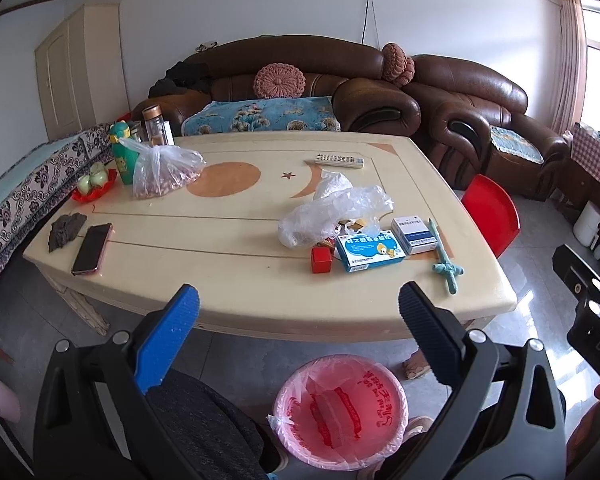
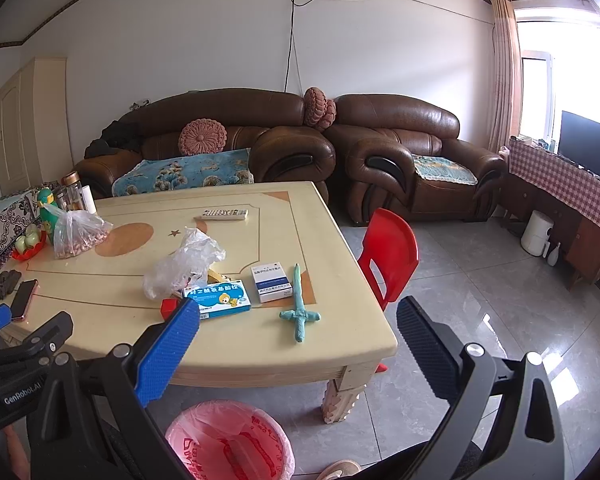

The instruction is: Collect trash

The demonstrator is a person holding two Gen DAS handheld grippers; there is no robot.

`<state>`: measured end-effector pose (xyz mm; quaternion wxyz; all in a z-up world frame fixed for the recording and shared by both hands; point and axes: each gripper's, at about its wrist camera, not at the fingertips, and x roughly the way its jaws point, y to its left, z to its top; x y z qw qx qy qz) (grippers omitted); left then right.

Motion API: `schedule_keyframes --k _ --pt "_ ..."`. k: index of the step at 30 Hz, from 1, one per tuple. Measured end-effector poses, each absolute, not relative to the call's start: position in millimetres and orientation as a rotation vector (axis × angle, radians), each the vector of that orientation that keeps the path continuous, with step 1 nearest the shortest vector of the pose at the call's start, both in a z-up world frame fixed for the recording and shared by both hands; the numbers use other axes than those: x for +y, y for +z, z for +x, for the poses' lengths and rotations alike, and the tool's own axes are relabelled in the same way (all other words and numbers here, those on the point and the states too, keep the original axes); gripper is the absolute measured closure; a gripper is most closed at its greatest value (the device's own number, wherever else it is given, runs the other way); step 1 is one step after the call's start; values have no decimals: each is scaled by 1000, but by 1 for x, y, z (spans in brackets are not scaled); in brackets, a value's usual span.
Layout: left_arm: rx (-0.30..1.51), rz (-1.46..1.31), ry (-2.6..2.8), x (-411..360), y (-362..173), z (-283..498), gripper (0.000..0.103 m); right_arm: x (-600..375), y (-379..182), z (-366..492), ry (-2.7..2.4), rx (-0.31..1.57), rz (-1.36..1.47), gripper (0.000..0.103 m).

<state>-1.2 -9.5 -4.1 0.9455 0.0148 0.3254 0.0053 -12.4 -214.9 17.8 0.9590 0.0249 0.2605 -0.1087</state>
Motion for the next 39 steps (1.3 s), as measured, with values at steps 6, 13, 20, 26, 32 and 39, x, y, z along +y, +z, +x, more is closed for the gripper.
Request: schedule_keyframes --k 6,13,20,26,32,39 --pt "665 25 11 -9 -5 -3 5 -215 17 -12 -221 529 52 6" --pt "678 28 15 -8 -6 5 5 -215 13 -9 -218 537 54 6" --pt "709 26 14 -7 -14 14 5 -217 2 1 -214 560 59 6" --pt "729 34 13 -9 -18 22 5 -219 -5 9 -210 574 62 6" --pt "738 51 7 -14 -21 28 5 -221 -12 17 -209 587 68 6" --pt "754 87 11 -15 -28 42 5 -225 -21 27 -196 600 71 6"
